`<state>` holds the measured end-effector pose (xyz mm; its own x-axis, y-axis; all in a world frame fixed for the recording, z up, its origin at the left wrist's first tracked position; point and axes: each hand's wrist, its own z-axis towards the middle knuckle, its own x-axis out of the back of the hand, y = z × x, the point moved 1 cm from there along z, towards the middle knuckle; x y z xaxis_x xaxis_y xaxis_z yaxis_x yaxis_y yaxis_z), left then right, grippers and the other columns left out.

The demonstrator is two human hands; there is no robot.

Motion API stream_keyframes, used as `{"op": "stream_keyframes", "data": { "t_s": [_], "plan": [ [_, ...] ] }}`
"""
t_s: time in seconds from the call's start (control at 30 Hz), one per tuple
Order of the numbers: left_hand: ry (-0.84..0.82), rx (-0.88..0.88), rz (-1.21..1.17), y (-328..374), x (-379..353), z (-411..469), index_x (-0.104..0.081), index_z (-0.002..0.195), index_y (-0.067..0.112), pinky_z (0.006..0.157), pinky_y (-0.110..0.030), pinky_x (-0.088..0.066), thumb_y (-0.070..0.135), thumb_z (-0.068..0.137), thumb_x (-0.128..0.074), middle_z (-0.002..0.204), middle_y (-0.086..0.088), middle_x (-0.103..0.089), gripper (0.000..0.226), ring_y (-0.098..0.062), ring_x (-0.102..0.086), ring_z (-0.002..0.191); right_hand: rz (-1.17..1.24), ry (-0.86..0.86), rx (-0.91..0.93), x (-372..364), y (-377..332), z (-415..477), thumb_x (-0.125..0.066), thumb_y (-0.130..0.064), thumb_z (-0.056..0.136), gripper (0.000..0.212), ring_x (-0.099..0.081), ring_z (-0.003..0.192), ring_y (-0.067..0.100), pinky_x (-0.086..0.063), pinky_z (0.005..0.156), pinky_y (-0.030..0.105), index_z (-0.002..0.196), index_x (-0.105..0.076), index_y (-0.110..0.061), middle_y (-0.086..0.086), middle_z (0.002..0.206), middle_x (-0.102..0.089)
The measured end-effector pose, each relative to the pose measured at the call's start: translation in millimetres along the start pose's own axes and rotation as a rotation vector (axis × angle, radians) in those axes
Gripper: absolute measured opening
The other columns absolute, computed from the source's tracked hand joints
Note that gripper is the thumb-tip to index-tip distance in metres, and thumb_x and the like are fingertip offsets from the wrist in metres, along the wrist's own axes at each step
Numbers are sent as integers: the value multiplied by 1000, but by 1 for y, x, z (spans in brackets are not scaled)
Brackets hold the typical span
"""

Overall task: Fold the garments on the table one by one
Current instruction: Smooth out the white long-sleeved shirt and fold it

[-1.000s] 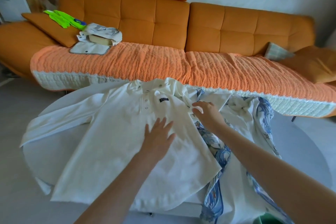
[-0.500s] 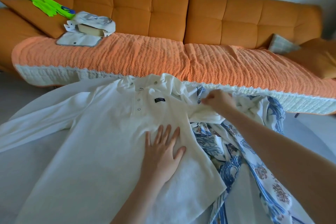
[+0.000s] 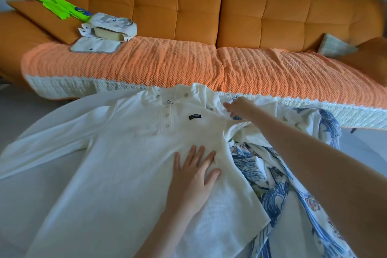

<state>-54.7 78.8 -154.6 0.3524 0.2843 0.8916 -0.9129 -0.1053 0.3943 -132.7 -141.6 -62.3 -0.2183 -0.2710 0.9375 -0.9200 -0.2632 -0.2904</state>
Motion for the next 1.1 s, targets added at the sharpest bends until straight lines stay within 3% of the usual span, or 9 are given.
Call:
{"op": "stream_keyframes", "data": {
  "t_s": [0.07, 0.13, 0.23, 0.37, 0.53, 0.77, 0.93, 1.07, 1.1],
  "plan": [
    [62, -5, 15, -2, -1, 1, -55, 127, 36, 114, -44, -16, 48, 91, -28, 139, 8, -51, 47, -13, -39, 134, -150, -120, 25, -5, -8, 2, -36, -46, 98, 57, -59, 99, 27, -41, 91, 33, 110, -60, 5, 13, 107, -62],
    [81, -26, -1, -5, -5, 2, -63, 117, 35, 107, -48, -27, 41, 90, -32, 130, 9, -58, 41, -14, -48, 128, -209, -193, 15, -2, -4, 2, -44, -46, 96, 50, -59, 74, 23, -43, 71, 29, 91, -62, 0, 11, 82, -59],
    [124, -34, -107, -8, -6, 2, -64, 117, 32, 112, -43, -11, 44, 90, -22, 138, 10, -50, 51, -12, -36, 136, 140, -409, -21, 7, 0, 11, -62, -36, 87, 37, -36, 41, 12, -33, 48, 21, 62, -51, -11, 0, 53, -44],
    [100, 1, -186, -6, -3, 1, -62, 117, 30, 114, -32, 7, 52, 82, -6, 145, 18, -38, 69, -4, -18, 142, 496, -601, -166, 12, 1, 9, -60, -18, 87, 16, -49, 47, 12, -42, 49, 20, 75, -55, -10, 1, 61, -55],
    [98, 24, -202, -5, 0, 1, -63, 113, 29, 114, -30, 10, 50, 82, -8, 145, 17, -39, 67, -3, -18, 142, 458, -542, -264, -11, 7, 20, -62, -62, 76, 65, -62, 88, 25, -46, 81, 33, 111, -64, -7, 10, 99, -65],
    [84, 23, -196, -5, -1, 0, -63, 111, 29, 115, -32, 8, 48, 84, -9, 145, 19, -38, 63, -2, -17, 142, 779, -657, -197, 7, -4, 9, -70, -36, 76, 44, -63, 83, 28, -50, 83, 39, 107, -62, -5, 11, 94, -65],
    [95, 19, -199, -4, -2, 0, -63, 110, 28, 116, -33, 6, 48, 87, -10, 145, 17, -39, 61, -2, -20, 141, 785, -251, -202, 11, -8, 8, -78, -11, 72, 48, -62, 97, 33, -52, 87, 49, 114, -56, -5, 15, 105, -63],
    [106, 18, -196, -4, -2, -1, -63, 113, 30, 114, -33, 6, 47, 88, -14, 145, 15, -41, 57, -3, -22, 141, 857, 182, -68, 7, -10, 16, -68, 3, 78, 40, -55, 69, 17, -49, 49, 22, 114, -62, -12, 9, 102, -54],
    [104, 18, -202, -5, -2, -1, -62, 115, 31, 114, -32, 6, 47, 88, -15, 145, 15, -40, 57, -3, -21, 141, 811, 327, 1, 6, -11, 18, -63, 7, 79, 33, -54, 74, 18, -44, 53, 23, 106, -64, -12, 6, 101, -50]
  ]
}}
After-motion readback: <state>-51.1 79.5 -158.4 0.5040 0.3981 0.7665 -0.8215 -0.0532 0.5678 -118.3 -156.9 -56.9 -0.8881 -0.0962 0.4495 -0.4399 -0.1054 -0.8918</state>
